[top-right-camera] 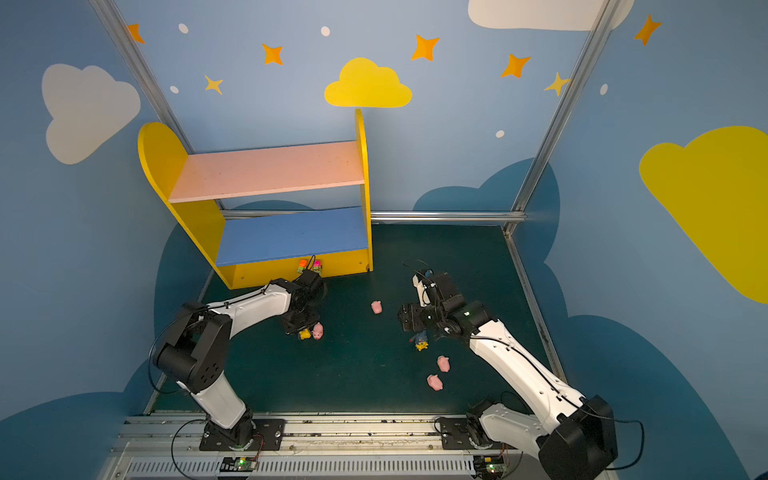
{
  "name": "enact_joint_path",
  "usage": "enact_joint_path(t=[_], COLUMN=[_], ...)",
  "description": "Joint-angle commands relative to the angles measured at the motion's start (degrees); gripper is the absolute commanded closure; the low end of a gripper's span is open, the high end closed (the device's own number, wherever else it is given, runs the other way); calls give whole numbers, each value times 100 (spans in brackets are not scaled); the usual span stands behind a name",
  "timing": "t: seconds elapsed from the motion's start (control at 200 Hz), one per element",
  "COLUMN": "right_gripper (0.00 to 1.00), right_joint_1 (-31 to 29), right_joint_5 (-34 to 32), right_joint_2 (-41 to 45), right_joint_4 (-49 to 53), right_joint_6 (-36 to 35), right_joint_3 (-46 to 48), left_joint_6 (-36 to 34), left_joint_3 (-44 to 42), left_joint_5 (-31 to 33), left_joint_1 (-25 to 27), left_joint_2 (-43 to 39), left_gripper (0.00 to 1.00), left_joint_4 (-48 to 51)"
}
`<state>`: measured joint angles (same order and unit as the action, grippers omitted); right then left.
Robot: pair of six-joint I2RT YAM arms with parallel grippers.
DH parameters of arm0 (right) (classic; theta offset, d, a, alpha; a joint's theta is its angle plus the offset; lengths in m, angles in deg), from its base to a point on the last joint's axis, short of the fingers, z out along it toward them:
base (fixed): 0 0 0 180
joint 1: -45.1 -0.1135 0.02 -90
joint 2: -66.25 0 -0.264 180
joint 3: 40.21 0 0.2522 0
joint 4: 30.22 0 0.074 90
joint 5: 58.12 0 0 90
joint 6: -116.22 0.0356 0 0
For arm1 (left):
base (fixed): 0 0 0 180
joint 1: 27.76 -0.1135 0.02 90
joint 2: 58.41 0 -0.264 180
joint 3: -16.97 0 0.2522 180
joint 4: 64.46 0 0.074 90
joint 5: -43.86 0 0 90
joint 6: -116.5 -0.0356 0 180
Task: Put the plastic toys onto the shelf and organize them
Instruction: 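Lift the purple-and-yellow figure with the left gripper off the table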
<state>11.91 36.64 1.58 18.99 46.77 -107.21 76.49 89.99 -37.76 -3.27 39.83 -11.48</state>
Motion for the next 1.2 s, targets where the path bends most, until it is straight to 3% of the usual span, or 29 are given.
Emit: enact_joint_path(t=[0.0, 0.155, 0.245, 0.366, 0.541, 0.831, 1.197], right_gripper=[15, 15, 15, 15, 15, 15, 15], right_joint_1=[23, 23, 23, 23, 29, 37, 161], right_joint_5=[-45, -98, -97, -114, -179, -225, -291], right_joint_2=[169, 263, 346, 345, 453, 507, 683], right_joint_4=[156, 218, 208, 299, 284, 211, 220], right_joint_6=[-17, 1, 1, -12, 62, 78, 54], right_joint_3=[-38, -21, 6, -34, 73, 199, 356], left_joint_6=[-147, -305, -472, -624, -861, -1177, -1141], left_joint_3=[-167, -287, -277, -54, 322, 870, 776], left_joint_5=[6, -3, -44, -39, -32, -109, -227], left_joint_1=[12, 37, 40, 43, 34, -32, -39], left_joint_2=[-151, -276, -340, -206, -141, 313, 529], left_gripper=[72, 75, 55, 44, 36, 39, 43], left_joint_4=[24, -66, -51, 265, 731, 1282, 1191])
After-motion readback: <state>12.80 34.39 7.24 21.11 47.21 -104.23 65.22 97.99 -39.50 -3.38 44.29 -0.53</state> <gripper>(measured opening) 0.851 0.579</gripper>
